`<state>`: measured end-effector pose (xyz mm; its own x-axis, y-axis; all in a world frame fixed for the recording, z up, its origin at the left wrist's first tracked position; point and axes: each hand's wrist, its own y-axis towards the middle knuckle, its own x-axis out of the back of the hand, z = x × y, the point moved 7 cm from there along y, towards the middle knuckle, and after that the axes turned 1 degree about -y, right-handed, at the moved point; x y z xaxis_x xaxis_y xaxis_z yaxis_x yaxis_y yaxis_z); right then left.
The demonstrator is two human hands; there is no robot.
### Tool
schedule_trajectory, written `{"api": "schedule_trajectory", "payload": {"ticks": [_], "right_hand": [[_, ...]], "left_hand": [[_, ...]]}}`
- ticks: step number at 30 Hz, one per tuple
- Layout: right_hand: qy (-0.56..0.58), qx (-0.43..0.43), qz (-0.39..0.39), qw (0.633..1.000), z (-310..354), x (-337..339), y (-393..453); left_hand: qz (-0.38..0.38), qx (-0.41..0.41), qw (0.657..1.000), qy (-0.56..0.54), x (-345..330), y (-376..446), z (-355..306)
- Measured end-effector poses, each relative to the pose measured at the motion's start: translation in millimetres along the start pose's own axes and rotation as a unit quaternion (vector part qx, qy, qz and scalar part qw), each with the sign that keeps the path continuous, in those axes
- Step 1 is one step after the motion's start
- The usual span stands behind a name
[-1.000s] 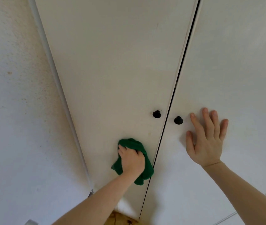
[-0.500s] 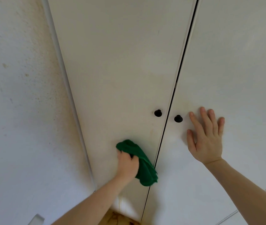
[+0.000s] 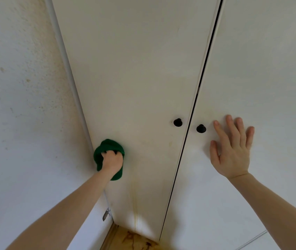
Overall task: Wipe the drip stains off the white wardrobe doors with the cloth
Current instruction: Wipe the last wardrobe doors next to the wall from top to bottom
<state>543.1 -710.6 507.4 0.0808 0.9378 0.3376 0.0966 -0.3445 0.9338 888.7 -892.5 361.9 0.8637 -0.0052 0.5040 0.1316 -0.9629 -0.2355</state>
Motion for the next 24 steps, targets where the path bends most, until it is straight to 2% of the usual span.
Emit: {"api": "schedule_trajectory", "payload": {"ticks": [7,16,21,24], "right_hand": [[-0.007,0.004,-0.007,1.000,0,-4,-1],[-0.020,0.017,-0.022,0.999,1,-5,-2],[-0.006,0.009,0.000,1.000,1,0,-1],[0.008,-0.001,0.019,1.000,0,4,1]], "left_hand": [[0.058,0.042,0.997,0.039,-77,-28,6],[0.195,0.132,0.970,-0.054,-167,-88,2],[0.273,0.097,0.955,-0.066,-183,-130,-20],[0.244,0.063,0.957,-0.142,-169,-137,-37]]}}
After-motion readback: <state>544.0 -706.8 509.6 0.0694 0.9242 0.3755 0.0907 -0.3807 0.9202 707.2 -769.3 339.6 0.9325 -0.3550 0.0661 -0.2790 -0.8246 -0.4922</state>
